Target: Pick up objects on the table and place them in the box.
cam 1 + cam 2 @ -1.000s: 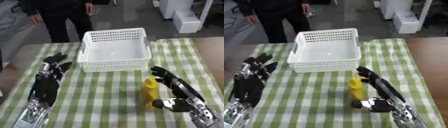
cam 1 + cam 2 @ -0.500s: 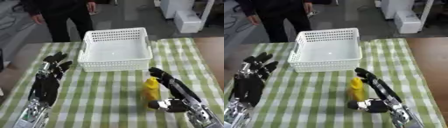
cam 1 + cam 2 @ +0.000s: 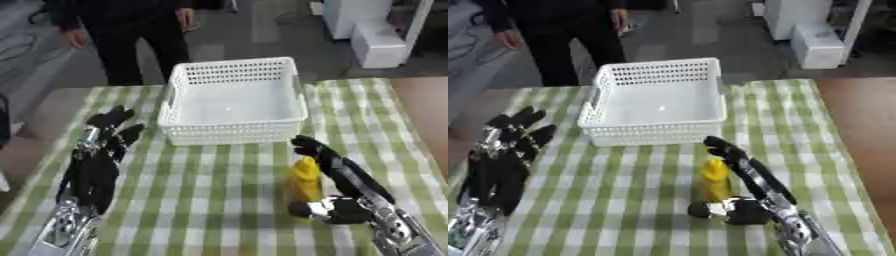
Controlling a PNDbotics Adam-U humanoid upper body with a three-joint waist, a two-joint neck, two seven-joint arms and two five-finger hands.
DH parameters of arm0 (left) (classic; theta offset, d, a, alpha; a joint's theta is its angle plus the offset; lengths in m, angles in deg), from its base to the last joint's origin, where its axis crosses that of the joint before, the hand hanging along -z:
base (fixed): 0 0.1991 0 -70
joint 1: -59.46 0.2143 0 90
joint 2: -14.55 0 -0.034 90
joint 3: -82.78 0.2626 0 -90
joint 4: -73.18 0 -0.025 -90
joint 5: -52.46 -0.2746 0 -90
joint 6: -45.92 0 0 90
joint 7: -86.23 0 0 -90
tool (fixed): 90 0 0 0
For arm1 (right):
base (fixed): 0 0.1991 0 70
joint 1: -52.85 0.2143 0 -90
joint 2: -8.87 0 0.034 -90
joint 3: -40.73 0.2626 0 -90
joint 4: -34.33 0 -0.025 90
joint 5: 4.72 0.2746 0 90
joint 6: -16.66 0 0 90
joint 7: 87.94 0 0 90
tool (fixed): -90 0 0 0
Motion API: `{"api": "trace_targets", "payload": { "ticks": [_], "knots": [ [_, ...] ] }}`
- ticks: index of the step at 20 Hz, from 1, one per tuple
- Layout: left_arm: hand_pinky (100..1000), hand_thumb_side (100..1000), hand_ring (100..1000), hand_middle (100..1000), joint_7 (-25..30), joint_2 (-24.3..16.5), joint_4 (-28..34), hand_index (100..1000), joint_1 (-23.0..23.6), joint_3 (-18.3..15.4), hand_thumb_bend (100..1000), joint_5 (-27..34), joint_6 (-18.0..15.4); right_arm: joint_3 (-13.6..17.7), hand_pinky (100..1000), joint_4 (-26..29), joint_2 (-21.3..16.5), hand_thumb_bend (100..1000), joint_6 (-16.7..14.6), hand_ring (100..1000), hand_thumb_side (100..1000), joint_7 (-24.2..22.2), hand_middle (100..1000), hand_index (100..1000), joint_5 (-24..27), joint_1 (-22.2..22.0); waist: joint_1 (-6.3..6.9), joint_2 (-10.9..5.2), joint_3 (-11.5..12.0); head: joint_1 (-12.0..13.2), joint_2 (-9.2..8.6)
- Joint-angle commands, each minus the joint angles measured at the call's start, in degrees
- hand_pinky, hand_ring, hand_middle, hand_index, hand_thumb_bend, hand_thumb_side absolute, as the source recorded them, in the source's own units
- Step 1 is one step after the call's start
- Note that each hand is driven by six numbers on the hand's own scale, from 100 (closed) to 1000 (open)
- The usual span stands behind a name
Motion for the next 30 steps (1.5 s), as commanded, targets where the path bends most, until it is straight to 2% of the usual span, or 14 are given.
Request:
{"api": "trace_targets", "payload": {
  "ticks": [1, 4, 5, 6, 8, 12, 13, 14, 15, 20, 27, 28, 29, 30],
  "knots": [
    [914, 1000, 814, 861, -0.2, -0.9, 1.1, 942, -0.9, -0.8, 105, 0.3, -0.1, -0.1, 713, 0.2, 0.4, 1000, -0.2, 842, 503, 1.3, 896, 1000, 0.0, 1.3, -0.19, -0.47, 0.4, -0.6, -0.83],
    [913, 1000, 814, 860, -0.3, -0.9, 1.1, 942, -1.0, -0.9, 106, 0.3, -0.1, -0.2, 412, -0.4, 0.8, 1000, -0.8, 699, 495, 3.5, 832, 1000, -0.4, 1.6, -0.27, -0.34, 0.6, -0.6, -0.93],
    [913, 1000, 814, 860, -0.3, -0.9, 1.1, 942, -1.1, -0.9, 102, 0.3, -0.1, -0.2, 412, -0.6, 0.9, 1000, -1.2, 699, 492, 4.3, 832, 1000, -0.5, 1.7, -0.31, -0.29, 0.7, -0.6, -0.95],
    [913, 1000, 814, 860, -0.3, -0.9, 1.1, 942, -1.1, -0.9, 106, 0.3, -0.1, -0.3, 236, -0.7, 1.1, 1000, -1.7, 585, 480, 5.2, 771, 994, -0.5, 1.7, -0.33, -0.25, 0.7, -0.6, -0.96],
    [913, 1000, 814, 860, -0.3, -0.8, 1.1, 943, -1.1, -0.9, 106, 0.3, -0.1, -0.2, 100, -1.1, 1.2, 1000, -2.6, 434, 449, 7.1, 652, 911, -0.1, 1.7, -0.37, -0.18, 0.7, -0.5, -0.95],
    [913, 1000, 814, 860, -0.4, -0.8, 1.1, 942, -1.1, -1.0, 106, 0.3, -0.2, -0.2, 100, -1.9, 1.5, 1000, -4.0, 154, 389, 10.2, 404, 709, 1.1, 1.7, -0.41, -0.03, 0.7, -0.5, -0.95],
    [913, 1000, 814, 860, -0.4, -0.8, 1.1, 942, -1.1, -1.0, 106, 0.3, -0.2, -0.2, 100, -2.2, 1.5, 1000, -4.3, 191, 395, 10.8, 440, 740, 1.2, 1.7, -0.42, 0.0, 0.7, -0.4, -0.96],
    [913, 1000, 814, 860, -0.4, -0.7, 1.1, 942, -1.1, -1.0, 106, 0.3, -0.2, -0.2, 100, -2.5, 1.5, 965, -4.5, 100, 345, 11.4, 280, 594, 1.1, 1.8, -0.41, 0.05, 0.7, -0.4, -0.93],
    [913, 1000, 814, 860, -0.4, -0.7, 1.1, 942, -1.1, -1.0, 107, 0.3, -0.2, -0.1, 100, -2.9, 1.5, 971, -4.6, 100, 351, 11.9, 300, 614, 0.4, 1.8, -0.4, 0.09, 0.7, -0.4, -0.91],
    [912, 1000, 814, 860, -0.4, -0.6, 1.0, 942, -1.1, -1.0, 106, 0.3, -0.2, 0.0, 100, -4.3, 1.2, 868, -6.6, 100, 261, 13.0, 100, 288, -3.4, 1.0, -0.31, 0.29, 0.6, -0.4, -0.84],
    [912, 1000, 814, 860, -0.3, -0.6, 1.0, 942, -1.0, -1.0, 105, 0.3, -0.2, -0.3, 100, -5.8, 1.1, 867, -7.7, 100, 261, 10.9, 100, 310, -4.5, 0.2, -0.06, 0.42, 0.5, -0.4, -0.74],
    [912, 1000, 814, 860, -0.3, -0.6, 1.0, 942, -1.0, -1.0, 105, 0.3, -0.2, -0.4, 100, -5.9, 1.2, 886, -7.8, 100, 276, 10.5, 206, 466, -4.2, 0.1, -0.03, 0.44, 0.5, -0.4, -0.75],
    [912, 1000, 814, 860, -0.3, -0.6, 1.0, 942, -1.0, -1.0, 105, 0.3, -0.2, -0.6, 100, -6.0, 1.2, 882, -7.9, 100, 273, 9.7, 156, 423, -3.8, 0.1, 0.0, 0.46, 0.5, -0.4, -0.76],
    [912, 1000, 815, 860, -0.3, -0.6, 1.0, 942, -1.0, -1.0, 104, 0.3, -0.2, -0.7, 100, -6.2, 1.2, 904, -8.0, 198, 292, 9.0, 316, 570, -3.5, 0.1, 0.04, 0.49, 0.5, -0.4, -0.75]
  ]
}}
